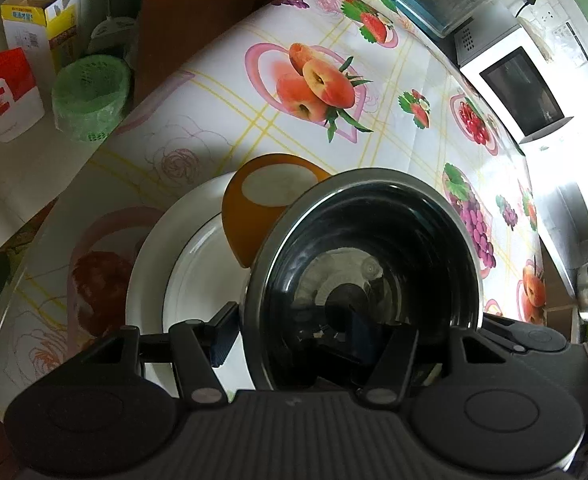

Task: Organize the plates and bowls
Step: 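Lower the steel bowl into the pink bowl atop the plates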

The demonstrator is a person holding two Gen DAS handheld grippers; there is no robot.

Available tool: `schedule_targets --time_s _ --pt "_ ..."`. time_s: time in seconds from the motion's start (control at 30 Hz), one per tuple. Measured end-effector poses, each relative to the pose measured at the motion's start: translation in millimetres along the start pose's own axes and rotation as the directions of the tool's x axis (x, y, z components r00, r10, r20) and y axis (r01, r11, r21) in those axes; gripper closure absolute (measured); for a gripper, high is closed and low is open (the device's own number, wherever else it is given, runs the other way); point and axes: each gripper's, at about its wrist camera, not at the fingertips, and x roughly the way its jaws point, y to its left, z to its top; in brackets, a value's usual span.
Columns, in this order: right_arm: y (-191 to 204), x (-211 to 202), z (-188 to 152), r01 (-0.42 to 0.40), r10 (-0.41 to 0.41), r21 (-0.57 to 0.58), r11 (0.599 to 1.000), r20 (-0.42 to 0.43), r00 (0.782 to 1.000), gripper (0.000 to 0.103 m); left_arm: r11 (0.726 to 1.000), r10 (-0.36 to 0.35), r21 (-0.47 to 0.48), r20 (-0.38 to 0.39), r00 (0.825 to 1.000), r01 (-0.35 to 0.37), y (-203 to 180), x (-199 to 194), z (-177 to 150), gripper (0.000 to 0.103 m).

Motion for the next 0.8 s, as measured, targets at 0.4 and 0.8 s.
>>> schedule_targets --time_s 0.4,0.8 --pt "0 7 -5 0.008 -0.008 0.018 1.000 -0.025 1.000 0.036 1.000 -0.004 0.019 -0.026 1.000 0.005 0 11 -1 0.044" --pt "-4 12 -7 0.013 -0.012 0.031 0.999 -0.032 0.999 0.037 0.999 -0.007 0.032 -0.046 0.999 0.009 -1 20 -6 0.043"
